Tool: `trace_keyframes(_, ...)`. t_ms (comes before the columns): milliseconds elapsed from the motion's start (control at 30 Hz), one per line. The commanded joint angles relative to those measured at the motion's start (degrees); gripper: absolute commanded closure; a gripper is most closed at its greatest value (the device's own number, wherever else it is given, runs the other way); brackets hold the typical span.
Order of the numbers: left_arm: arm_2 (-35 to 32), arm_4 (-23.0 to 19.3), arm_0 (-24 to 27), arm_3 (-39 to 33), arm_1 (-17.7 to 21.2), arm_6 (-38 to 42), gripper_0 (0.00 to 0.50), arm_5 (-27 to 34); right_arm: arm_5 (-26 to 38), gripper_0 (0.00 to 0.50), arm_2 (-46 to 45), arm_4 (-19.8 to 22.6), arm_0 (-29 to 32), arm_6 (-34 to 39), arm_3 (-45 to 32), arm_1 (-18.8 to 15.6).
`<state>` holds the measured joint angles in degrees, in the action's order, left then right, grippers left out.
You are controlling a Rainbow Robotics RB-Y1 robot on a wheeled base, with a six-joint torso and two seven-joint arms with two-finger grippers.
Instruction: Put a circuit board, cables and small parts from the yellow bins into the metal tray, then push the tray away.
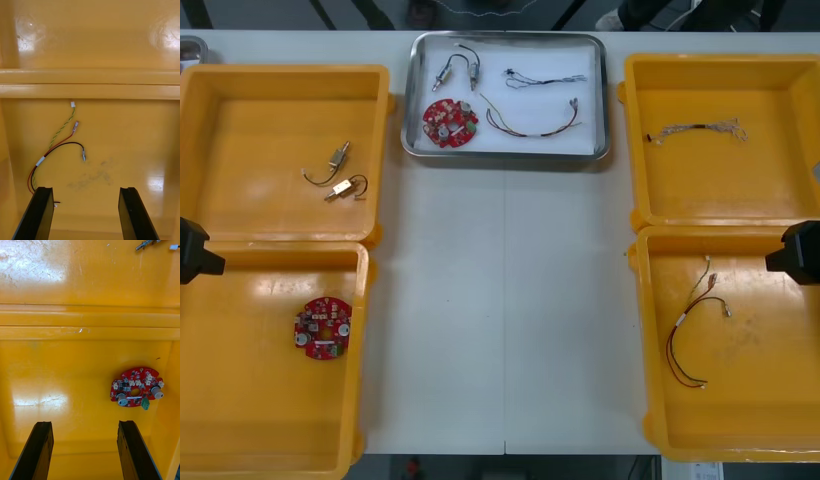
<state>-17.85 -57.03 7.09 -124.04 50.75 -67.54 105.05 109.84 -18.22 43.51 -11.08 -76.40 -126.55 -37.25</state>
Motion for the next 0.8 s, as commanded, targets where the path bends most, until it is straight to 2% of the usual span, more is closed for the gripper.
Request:
trace_keyframes(33,-1.66,-0.45,-0.85,-1.64,2.6,-1.01,0.0,-0.55,0.16,0.0,-1.38,-1.24,0.71,2.57,-0.45,-2.21)
trace_keyframes(267,-1.66,-0.45,-0.85,-1.64,2.6,-1.01,0.0,-0.55,0.16,0.0,-1.65,-1.15,0.89,3.63,-0.45,-3.36)
trace_keyframes(800,-1.66,-0.45,-0.85,-1.64,2.6,-1.01,0.0,-0.55,0.16,0.0,-1.73,-1.24,1.68,3.98,-0.54,-3.36)
